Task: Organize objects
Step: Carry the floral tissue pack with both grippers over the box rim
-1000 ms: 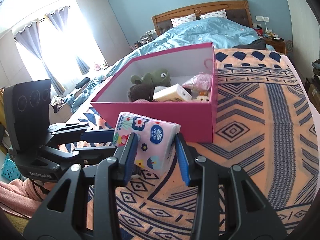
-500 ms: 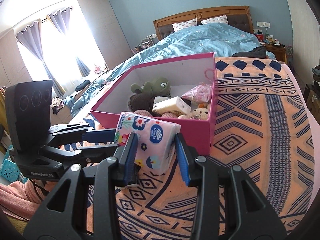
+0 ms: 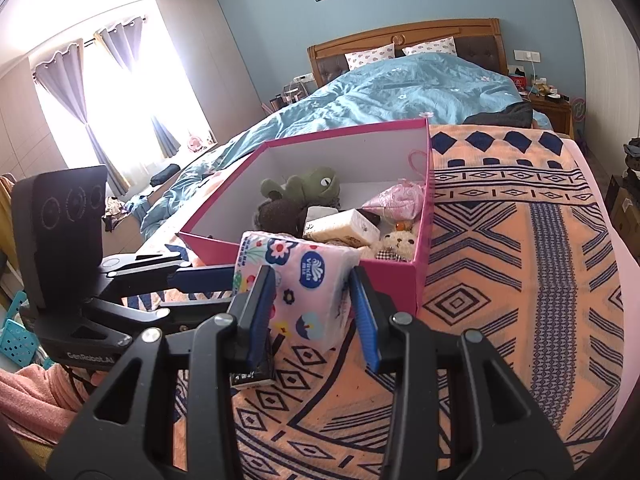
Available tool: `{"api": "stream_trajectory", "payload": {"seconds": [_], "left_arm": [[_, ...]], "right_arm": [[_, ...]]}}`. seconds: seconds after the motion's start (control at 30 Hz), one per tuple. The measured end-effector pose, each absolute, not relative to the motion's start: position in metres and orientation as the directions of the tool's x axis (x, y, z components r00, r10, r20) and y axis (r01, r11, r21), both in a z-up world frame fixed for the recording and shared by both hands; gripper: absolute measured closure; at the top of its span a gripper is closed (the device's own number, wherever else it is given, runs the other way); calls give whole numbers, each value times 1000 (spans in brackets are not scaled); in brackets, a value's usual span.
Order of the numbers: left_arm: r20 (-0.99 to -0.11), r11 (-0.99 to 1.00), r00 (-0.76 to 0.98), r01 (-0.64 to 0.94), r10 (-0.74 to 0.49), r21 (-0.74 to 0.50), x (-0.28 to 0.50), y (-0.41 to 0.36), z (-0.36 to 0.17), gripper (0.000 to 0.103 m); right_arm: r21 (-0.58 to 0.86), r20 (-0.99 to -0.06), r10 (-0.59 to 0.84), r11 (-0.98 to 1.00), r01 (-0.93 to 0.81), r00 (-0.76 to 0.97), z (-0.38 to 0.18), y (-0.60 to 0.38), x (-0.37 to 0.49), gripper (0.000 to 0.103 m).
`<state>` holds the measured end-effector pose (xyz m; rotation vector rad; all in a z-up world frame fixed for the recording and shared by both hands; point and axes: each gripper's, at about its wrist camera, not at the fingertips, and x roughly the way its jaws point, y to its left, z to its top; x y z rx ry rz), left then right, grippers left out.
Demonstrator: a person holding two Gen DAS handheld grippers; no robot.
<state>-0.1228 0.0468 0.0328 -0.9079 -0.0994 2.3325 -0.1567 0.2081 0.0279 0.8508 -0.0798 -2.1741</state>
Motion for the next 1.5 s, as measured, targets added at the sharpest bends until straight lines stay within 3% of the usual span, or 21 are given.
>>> {"api": "stream_trajectory", "payload": {"seconds": [1.5], "left_arm": [[-607,-831,-579,-468,544,-299,-166,43,33,67]], "right_arm": [[309,-546,-693,-689,655,-471,31,195,-198,61]]}}
